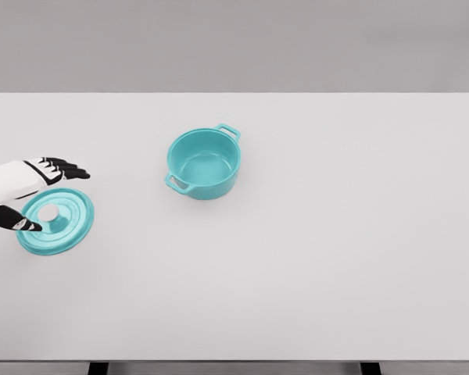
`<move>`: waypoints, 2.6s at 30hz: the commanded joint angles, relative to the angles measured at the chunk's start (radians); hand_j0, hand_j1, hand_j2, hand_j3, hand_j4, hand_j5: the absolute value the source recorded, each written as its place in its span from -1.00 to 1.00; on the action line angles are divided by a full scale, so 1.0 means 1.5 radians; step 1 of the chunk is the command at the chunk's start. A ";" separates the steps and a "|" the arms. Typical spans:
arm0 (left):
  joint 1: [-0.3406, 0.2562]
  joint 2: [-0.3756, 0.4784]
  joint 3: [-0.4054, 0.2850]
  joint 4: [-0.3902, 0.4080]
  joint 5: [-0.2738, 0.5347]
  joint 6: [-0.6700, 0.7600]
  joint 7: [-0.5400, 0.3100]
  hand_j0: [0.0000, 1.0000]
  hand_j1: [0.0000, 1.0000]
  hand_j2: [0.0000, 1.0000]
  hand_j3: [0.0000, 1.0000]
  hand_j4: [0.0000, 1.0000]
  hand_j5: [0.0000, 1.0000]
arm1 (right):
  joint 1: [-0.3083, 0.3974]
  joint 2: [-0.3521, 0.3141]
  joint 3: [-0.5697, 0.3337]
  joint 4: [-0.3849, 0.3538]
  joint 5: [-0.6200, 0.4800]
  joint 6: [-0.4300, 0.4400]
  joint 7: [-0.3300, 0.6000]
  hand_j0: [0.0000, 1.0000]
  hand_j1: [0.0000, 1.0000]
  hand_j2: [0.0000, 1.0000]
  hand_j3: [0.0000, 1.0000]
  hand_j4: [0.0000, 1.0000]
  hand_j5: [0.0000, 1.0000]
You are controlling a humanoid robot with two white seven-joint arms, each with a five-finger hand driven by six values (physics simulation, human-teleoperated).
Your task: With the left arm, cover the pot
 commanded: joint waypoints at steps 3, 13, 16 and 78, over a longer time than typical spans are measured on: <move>-0.001 -0.004 0.000 0.035 0.003 0.001 0.001 1.00 1.00 1.00 1.00 1.00 1.00 | 0.000 0.000 0.000 0.000 0.000 0.000 0.001 1.00 1.00 1.00 1.00 1.00 1.00; -0.002 -0.037 -0.001 0.061 0.007 0.001 0.001 1.00 1.00 1.00 1.00 1.00 1.00 | 0.000 0.000 0.000 0.000 0.000 0.000 0.001 1.00 1.00 1.00 1.00 1.00 1.00; -0.003 -0.042 -0.001 0.062 0.007 0.001 0.001 1.00 1.00 1.00 1.00 1.00 1.00 | 0.000 0.000 0.000 0.000 0.000 0.000 0.001 1.00 1.00 1.00 1.00 1.00 1.00; -0.024 -0.059 -0.028 0.139 -0.018 0.001 0.003 0.52 0.52 0.52 0.52 0.52 0.52 | 0.000 0.000 0.000 0.000 0.000 0.000 0.001 1.00 1.00 1.00 1.00 1.00 1.00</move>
